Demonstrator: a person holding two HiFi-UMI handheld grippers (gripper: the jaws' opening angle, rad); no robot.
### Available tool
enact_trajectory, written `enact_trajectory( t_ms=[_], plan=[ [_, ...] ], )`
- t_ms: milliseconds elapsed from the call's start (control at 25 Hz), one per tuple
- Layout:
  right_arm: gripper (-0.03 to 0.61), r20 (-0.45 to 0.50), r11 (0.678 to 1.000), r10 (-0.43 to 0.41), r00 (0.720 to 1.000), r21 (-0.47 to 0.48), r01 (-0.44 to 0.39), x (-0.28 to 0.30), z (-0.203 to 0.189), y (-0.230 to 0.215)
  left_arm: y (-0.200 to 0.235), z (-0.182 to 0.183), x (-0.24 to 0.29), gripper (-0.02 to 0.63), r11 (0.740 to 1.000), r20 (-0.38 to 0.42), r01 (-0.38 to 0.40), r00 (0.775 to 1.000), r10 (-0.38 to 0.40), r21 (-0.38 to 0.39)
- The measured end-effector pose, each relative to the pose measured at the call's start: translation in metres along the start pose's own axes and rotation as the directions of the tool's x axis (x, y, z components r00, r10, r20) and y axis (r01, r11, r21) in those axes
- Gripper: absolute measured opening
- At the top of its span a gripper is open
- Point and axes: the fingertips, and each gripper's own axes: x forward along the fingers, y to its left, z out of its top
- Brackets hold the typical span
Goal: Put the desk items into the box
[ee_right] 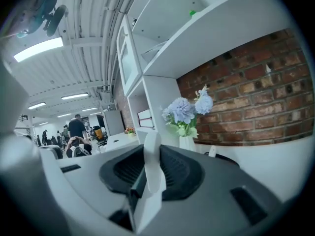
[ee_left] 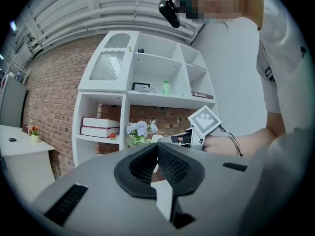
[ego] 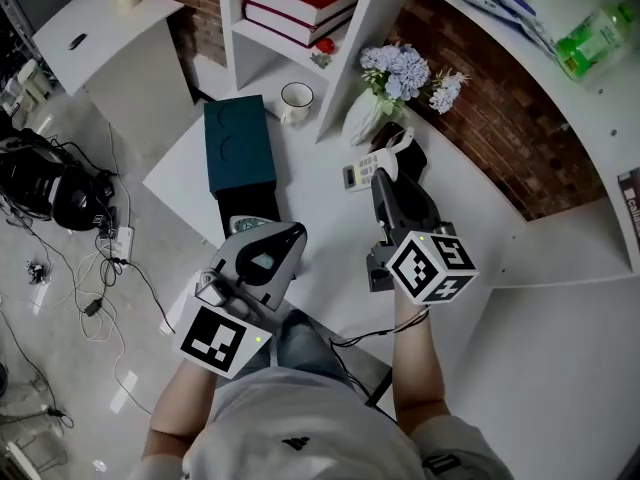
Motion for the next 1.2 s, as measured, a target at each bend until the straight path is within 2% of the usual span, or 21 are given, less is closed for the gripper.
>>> enact_trajectory(
  t_ms=[320, 680, 960, 1200],
  plan=[
    [0.103, -0.06, 0.989, 0.148, 0.987, -0.014, -0.149, 0.032, -0.019, 0.071, 0.03, 0.001, -0.049, 0.012, 0.99, 0.0, -0.14, 0.99, 0.14, -0.005],
    [0.104, -0.145, 0.959, 0.283, 0.948, 0.012, -0.284, 0.05, -0.052, 0.13, 0.051, -0.002, -0.09, 0.012, 0.967, 0.001, -0.253, 0.968, 0.253, -0.023],
    [0.104, -0.278, 0.932, 0.362, 0.89, 0.098, -0.349, 0.051, -0.108, 0.145, 0.058, -0.007, -0.098, 0.012, 0.959, -0.004, -0.281, 0.96, 0.281, -0.033],
    [0.104, -0.426, 0.898, 0.431, 0.795, 0.117, -0.424, 0.046, -0.157, 0.156, 0.064, -0.008, -0.098, 0.012, 0.955, -0.004, -0.293, 0.956, 0.293, -0.034]
  ],
)
